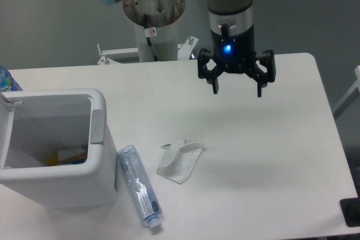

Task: Place the trash in the trash can
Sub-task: 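Move the gripper down toward the clear plastic wrapper, then lower the open gripper onto the wrapper and close on it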

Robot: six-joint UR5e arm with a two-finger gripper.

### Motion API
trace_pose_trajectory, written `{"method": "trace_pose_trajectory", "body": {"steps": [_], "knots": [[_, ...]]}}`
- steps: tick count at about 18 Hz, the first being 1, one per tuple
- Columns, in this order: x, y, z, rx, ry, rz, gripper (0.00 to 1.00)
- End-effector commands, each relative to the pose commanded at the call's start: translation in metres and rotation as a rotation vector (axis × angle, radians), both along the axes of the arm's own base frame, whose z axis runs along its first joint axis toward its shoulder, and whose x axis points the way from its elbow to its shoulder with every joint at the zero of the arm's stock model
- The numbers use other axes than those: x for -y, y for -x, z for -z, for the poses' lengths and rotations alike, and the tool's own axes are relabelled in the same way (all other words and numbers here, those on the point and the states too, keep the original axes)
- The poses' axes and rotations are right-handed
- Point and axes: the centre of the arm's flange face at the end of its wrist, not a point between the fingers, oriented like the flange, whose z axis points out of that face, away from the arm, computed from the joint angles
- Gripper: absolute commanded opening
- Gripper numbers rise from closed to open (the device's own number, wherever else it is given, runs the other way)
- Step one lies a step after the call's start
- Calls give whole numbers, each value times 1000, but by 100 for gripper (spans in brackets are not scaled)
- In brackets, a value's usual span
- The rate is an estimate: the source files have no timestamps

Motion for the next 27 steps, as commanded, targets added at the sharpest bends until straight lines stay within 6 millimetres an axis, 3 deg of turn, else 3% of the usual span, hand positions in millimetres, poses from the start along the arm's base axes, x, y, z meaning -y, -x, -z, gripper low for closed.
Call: {"method": "trace_pose_trajectory", "body": {"steps": [6,16,20,27], "knots": [[-14,-32,70,40,-2,33,100],[-57,-53,165,273,-8,81,100],[-72,-58,194,296,7,83,100],[-78,-58,219,322,24,70,100]]}}
